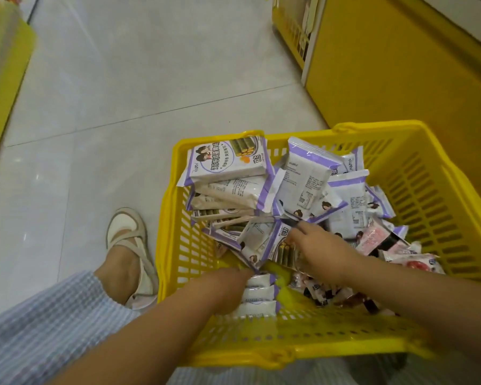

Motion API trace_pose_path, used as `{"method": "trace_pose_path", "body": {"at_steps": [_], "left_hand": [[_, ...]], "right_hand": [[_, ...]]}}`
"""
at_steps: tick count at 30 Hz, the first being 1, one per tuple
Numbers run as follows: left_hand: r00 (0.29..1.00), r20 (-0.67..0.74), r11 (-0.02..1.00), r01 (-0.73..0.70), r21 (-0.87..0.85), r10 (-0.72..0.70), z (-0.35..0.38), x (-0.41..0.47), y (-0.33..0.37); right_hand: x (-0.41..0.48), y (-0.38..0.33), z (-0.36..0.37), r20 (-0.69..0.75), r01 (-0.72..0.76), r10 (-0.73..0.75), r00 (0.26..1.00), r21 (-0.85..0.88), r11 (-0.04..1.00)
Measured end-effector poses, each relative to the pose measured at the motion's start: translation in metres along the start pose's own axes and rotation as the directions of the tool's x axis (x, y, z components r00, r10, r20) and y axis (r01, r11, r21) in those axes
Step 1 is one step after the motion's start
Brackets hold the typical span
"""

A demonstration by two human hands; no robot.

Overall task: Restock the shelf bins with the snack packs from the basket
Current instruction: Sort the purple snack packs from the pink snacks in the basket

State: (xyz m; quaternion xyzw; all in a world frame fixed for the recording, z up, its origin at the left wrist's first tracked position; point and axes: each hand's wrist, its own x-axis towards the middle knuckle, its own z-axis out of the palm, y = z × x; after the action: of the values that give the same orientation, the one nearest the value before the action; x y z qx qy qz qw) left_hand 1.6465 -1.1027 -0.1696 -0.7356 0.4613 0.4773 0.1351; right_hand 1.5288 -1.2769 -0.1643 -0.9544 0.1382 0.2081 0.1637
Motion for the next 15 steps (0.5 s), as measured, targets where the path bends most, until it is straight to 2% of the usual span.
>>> {"method": "trace_pose_path", "body": {"at_steps": [2,4,8,12,15], "left_hand": [[1.000,-0.003,1.000,-0.003,-0.003,0.003,-0.002,0.000,-0.002],[1.000,-0.002,1.000,-0.002,0.028,0.002,-0.002,-0.001,-0.002],[1.000,-0.026,1.000,0.017,0.021,-0.016,-0.002,-0.005,-0.002],[0.999,-0.042,1.000,0.014,-0.028,-0.015,-0.011,-0.008,-0.001],[0.998,-0.051,0.997,0.022,-0.071,-0.026,-0.019,-0.012,-0.001]], "right_hand": [[-0.004,0.002,0.011,0.052,-0.047,0.055,0.997,-0.149,0.988],[-0.005,0.001,0.024,0.094,-0.094,0.112,0.989,-0.178,0.980],[0.003,0.006,0.025,-0.038,-0.101,0.099,0.994,-0.057,0.993],[0.004,0.004,0.022,0.046,-0.118,0.115,0.992,0.078,0.990],[0.003,0.005,0.019,0.042,-0.121,0.118,0.992,0.090,0.989]]}}
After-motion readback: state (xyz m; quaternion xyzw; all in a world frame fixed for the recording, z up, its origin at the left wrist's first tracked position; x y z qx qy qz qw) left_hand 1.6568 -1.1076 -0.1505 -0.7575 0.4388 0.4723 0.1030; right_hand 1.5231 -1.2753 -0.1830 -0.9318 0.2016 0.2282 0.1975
